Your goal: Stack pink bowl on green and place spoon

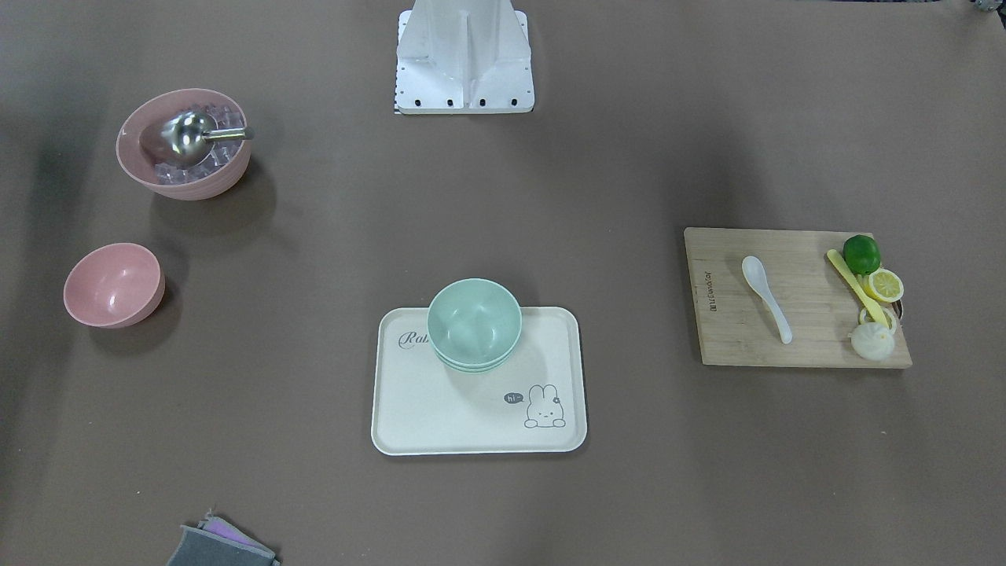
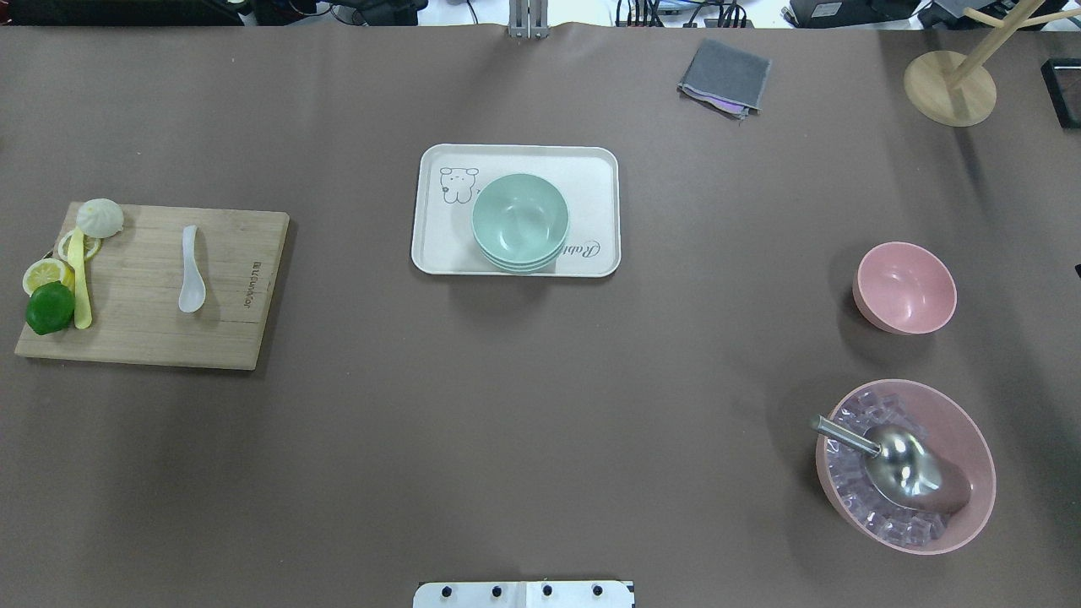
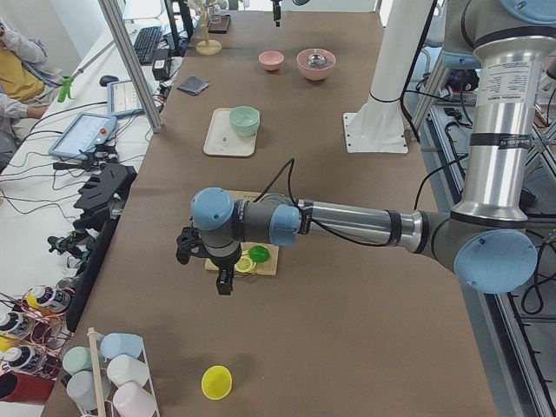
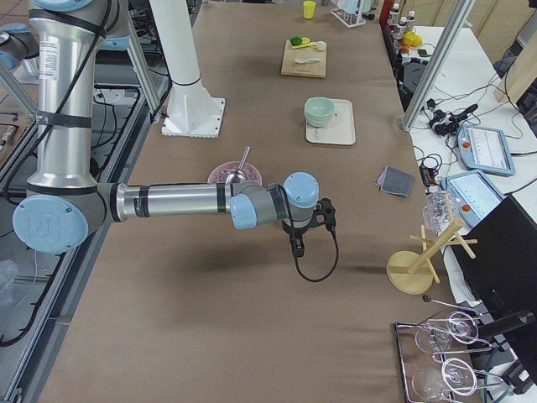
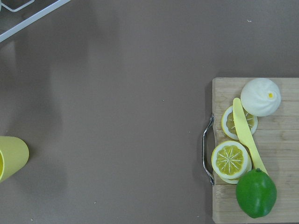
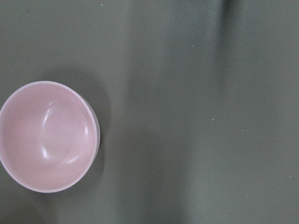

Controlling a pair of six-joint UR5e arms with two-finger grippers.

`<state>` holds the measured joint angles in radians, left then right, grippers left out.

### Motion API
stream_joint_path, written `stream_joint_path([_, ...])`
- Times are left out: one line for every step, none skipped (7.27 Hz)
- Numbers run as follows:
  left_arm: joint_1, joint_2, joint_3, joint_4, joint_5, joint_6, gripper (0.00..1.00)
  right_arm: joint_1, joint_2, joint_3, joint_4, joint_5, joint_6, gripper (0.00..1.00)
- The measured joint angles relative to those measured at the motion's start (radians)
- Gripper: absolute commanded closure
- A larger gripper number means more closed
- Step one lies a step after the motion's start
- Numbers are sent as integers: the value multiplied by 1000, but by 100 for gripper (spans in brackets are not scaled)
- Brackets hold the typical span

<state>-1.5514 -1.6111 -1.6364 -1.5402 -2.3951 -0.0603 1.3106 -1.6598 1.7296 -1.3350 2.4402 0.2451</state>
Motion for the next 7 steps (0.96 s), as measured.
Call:
stream_joint_path([3,0,0,-7,-7,-11,2,-49,19,-5,37,-28,84,6])
stream_joint_path([7,0,0,-10,-12,-16,2,-102,45,-12,59,-75,162,9])
stream_joint_path([10,0,0,-12,-18,-18,2,-153,69,-22,68,-124,209,10])
stream_joint_path([13,0,0,-12,-23,-19,2,-192,89,-39,70,-153,232,10])
stream_joint_path([16,1,0,-12,-26,-19,2,-217,114,-64,71,-163,244,15])
stream_joint_path([17,1,-1,-12,-27,-20,2,-232,142,-96,72,-167,249,38])
stream_joint_path([18,0,-1,-13,-28,-24,2,-241,162,-124,74,-167,256,42])
